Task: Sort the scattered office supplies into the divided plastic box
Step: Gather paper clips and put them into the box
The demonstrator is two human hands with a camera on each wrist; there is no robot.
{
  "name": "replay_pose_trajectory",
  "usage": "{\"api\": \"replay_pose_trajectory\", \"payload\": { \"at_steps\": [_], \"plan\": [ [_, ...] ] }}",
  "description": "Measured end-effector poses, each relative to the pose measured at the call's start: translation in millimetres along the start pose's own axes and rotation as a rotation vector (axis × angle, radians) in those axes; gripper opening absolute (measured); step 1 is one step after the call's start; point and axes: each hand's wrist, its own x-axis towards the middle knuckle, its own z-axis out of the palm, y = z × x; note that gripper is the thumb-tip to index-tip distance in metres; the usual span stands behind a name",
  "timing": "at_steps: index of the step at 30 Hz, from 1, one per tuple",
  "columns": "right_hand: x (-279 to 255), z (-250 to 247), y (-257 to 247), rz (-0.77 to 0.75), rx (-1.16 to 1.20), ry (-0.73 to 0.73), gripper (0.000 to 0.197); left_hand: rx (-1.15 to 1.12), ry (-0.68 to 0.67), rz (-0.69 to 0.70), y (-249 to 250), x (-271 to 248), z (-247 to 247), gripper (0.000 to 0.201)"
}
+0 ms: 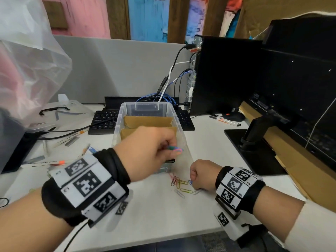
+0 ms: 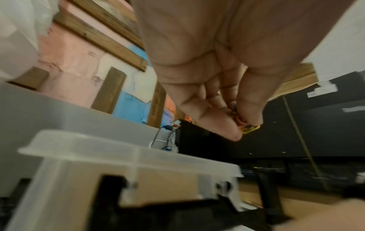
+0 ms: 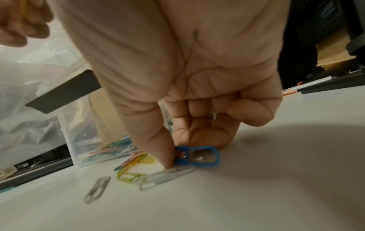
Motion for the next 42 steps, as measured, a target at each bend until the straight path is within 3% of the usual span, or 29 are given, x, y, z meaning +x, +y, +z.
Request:
{"api": "replay_pose_trajectory", "payload": {
  "at_steps": [5,10,14,20,24,26,29,34,36,40,42],
  "plan": [
    [2,2,1,-0.002,-0.037,-0.012,0.008,0.158,0.065,-0.132,-28,21,-21,0.012],
    [2,2,3,-0.028,-0.021,-0.004,0.007,0.229,0.010,-0.260,-52,31,-23,0.008],
    [-4,-7,13,-0.044,0.080,0.025,0.019,0.232,-0.062,-0.288,-58,27,-21,0.007],
    [-21,-71,22,-0.173,0.248,0.241,0.008,0.181,0.083,-0.191,-55,17,-20,0.004],
    [-25,-111,-1,-0.389,0.384,0.410,0.010,-0.020,0.196,0.033,-24,0,-13,0.008],
    [-19,-118,-20,-0.474,0.385,0.443,0.010,-0.108,0.115,0.122,-12,-8,-6,0.006],
    [-3,-115,-39,-0.498,0.347,0.445,0.011,-0.146,-0.067,0.123,-11,-12,11,0.009],
    [-5,-102,-41,-0.452,0.280,0.508,0.004,0.090,-0.314,0.117,-29,-14,47,0.015],
    [-21,-97,-34,-0.451,0.291,0.410,0.004,0.140,-0.390,0.041,-36,-14,60,0.023],
    [-42,-69,-10,-0.369,0.159,-0.015,0.007,0.259,-0.452,-0.059,-39,-9,79,0.039],
    [-37,-46,1,-0.300,0.005,-0.024,0.011,0.313,-0.460,-0.084,-37,-4,87,0.042]
  ]
}}
